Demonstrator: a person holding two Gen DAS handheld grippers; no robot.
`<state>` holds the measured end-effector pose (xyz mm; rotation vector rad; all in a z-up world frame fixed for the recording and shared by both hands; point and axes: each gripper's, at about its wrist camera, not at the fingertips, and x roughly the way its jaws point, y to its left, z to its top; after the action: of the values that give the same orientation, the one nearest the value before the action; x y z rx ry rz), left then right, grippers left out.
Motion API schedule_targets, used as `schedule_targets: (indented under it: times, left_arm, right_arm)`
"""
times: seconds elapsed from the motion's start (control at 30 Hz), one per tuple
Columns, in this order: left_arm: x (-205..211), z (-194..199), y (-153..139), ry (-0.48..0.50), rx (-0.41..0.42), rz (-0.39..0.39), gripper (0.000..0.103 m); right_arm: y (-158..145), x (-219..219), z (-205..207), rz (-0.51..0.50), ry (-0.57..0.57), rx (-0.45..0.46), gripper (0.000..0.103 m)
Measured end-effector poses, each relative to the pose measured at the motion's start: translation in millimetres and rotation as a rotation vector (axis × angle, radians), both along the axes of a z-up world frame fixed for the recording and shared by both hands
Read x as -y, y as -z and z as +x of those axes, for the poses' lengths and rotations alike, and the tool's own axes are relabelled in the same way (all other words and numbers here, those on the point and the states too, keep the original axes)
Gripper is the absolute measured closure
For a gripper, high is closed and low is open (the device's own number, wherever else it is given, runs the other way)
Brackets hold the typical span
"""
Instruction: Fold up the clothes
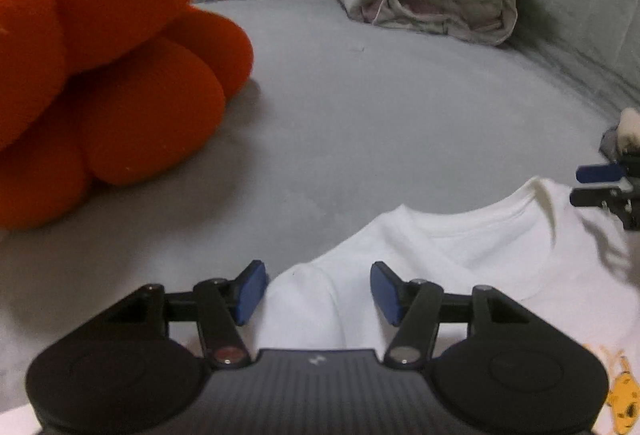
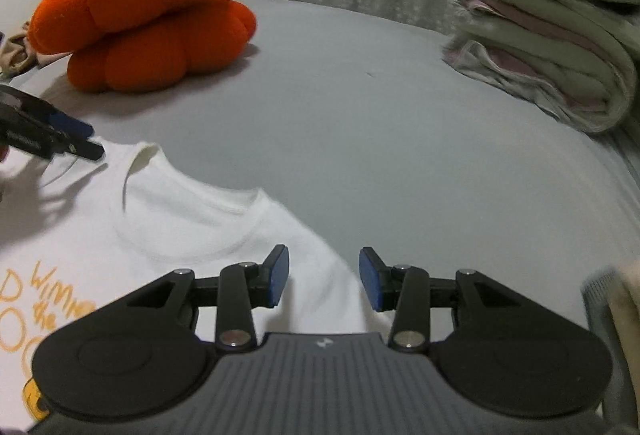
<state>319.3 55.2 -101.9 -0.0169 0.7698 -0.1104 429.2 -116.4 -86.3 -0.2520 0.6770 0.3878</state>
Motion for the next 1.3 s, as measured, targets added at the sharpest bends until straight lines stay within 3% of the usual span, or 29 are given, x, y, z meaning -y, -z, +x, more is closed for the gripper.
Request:
schedule_targets:
  times: [0.03,0.1,0.17,0.33,0.4,0.5,0.6,0.7,0.77,0.8,0.83,0.93,1.07,1.2,1.3]
  left_arm:
    - [2.1,1.7,1.5,0.003,0.008,0.006,0.046]
    - [10.6,-0.1,1.3,0.04,0.037,0.044,0.092]
    - [19.1,-3.7,0.5,0.079,0.063,0.092,0.093]
    - [16.6,-9.2,-14.1,0.02,0.165,0.15,0.094]
    - [16.3,-6.2,-13.3,0.004,0.167,0.163,0.094]
    - [18.5,-1.2,-4.7,-0.019,0.16,0.2,0.094]
    - [16.6,3.0,4.4,-0.055,0.143,0.179,0.092]
    - [17.2,1.8,4.0,-0.055,0.147,0.189,0.086]
    - [12.6,0.5,-4.9,-0.068,0.14,0.164,0.084]
    - [7.2,-7.2,-14.3,-0.088,0.154,0.15,0.084]
    - [1.7,-15.0,-23.8,-0.108,0.168,0.136,0.084]
    - [-19.2,-50.1,-53.3,-0.151,0.203,0.084,0.081]
    - [-39.1,-113.3,-74.8,-0.196,0.204,-0.019,0.08]
    - [-34.1,-182.0,-69.3,-0.209,0.136,-0.083,0.078]
    - [-21.9,-220.3,-46.9,-0.201,0.08,-0.113,0.078]
  right_arm:
    - [4.0,-1.2,6.9,-0.006,-0.007,-0.017,0.059]
    - [16.0,-7.1,16.5,-0.02,-0.047,-0.076,0.065]
    - [17.7,-10.7,12.1,-0.026,-0.082,-0.059,0.096]
    - [9.6,-16.6,0.3,-0.049,-0.017,0.066,0.095]
    - [7.2,-19.7,-0.4,-0.056,0.012,0.106,0.095]
    - [16.8,-28.3,4.3,-0.122,0.041,0.112,0.095]
    - [34.8,-35.5,8.0,-0.189,0.056,0.097,0.095]
    - [22.1,-27.4,-7.2,-0.145,0.106,0.127,0.095]
    - [12.5,-21.3,-18.2,-0.11,0.141,0.148,0.083]
    - [7.7,-18.3,-23.6,-0.093,0.158,0.159,0.058]
    - [2.8,-15.3,-29.1,-0.076,0.176,0.17,0.049]
    - [-11.6,-6.2,-45.5,-0.024,0.228,0.202,0.049]
    - [-20.8,7.8,-96.1,0.032,0.221,0.069,0.049]
    - [-23.1,16.8,-147.7,0.073,0.196,-0.054,0.049]
    - [-7.0,8.6,-172.2,0.085,0.172,-0.142,0.049]
